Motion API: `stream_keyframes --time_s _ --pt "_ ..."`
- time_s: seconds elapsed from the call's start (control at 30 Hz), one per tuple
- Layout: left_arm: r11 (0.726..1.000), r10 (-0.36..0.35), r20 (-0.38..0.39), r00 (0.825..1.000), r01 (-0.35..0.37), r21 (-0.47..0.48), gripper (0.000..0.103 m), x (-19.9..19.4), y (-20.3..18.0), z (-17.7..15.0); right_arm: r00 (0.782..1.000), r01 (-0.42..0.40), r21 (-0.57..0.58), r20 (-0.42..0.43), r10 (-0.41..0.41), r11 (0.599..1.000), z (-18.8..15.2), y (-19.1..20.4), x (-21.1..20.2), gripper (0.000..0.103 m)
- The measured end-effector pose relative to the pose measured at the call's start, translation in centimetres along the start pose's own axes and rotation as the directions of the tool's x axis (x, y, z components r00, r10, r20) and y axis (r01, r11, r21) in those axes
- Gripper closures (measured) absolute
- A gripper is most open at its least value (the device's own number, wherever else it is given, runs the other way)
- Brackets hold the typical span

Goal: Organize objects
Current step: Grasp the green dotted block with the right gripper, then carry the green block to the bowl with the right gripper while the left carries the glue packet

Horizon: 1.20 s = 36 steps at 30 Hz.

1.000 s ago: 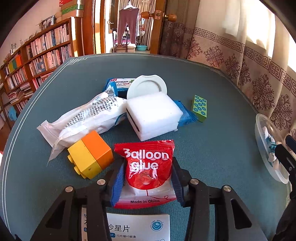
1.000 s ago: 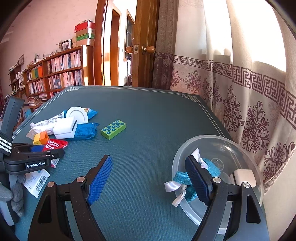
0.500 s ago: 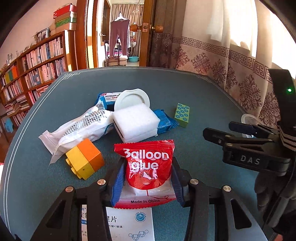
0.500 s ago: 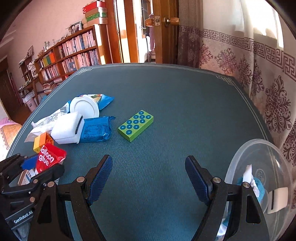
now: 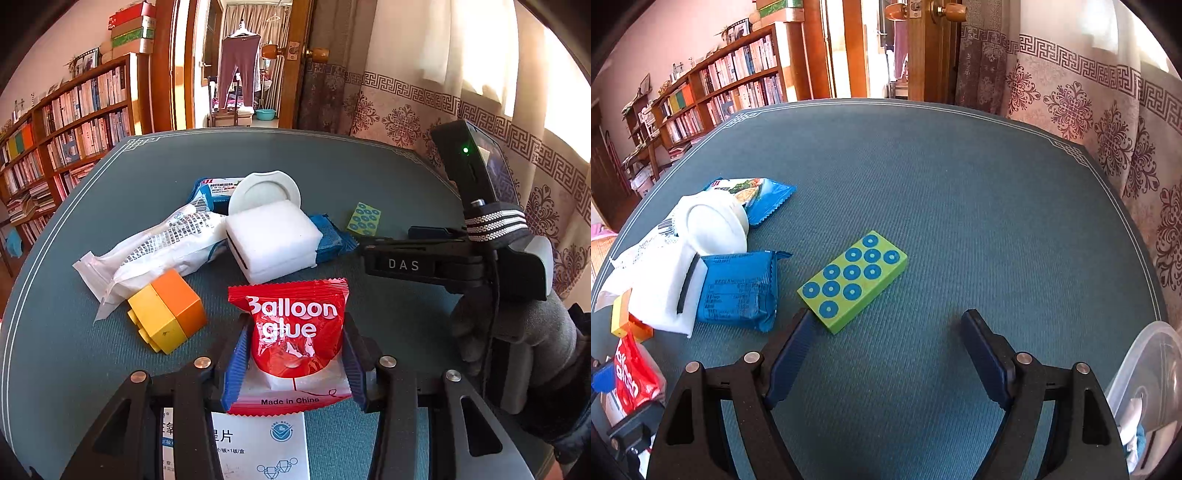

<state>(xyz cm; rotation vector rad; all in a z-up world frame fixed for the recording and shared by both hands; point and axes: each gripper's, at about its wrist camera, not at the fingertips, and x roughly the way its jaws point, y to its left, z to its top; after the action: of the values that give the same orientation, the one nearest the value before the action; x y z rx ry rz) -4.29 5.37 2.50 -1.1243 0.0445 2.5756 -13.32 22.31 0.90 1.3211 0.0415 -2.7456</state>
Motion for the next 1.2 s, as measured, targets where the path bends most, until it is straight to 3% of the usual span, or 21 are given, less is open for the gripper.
stream_keyframes --time_s 0.47,0.53,0.67,1.2 --pt "1.000 -0.004 -0.007 1.000 0.004 0.008 0.055 0.3 -0.2 -0.2 0.999 0.004 0.004 0.037 -0.004 1.000 2.0 0.4 1.7 0.021" --pt "1.000 -0.004 -0.005 1.000 0.004 0.008 0.054 0.3 -0.2 -0.2 0.999 0.003 0.002 0.039 -0.003 1.000 2.1 0.5 1.7 0.024" --pt "1.000 -0.003 -0.005 1.000 0.003 0.006 0.054 0.3 -0.2 -0.3 0.999 -0.001 -0.001 0.054 0.001 1.000 2.4 0.3 1.7 0.042" --pt "1.000 0.023 0.019 1.000 -0.023 -0.014 0.054 -0.2 0.4 -0.2 0.998 0.006 0.025 0.059 -0.007 1.000 -0.5 0.1 -0.2 0.042"
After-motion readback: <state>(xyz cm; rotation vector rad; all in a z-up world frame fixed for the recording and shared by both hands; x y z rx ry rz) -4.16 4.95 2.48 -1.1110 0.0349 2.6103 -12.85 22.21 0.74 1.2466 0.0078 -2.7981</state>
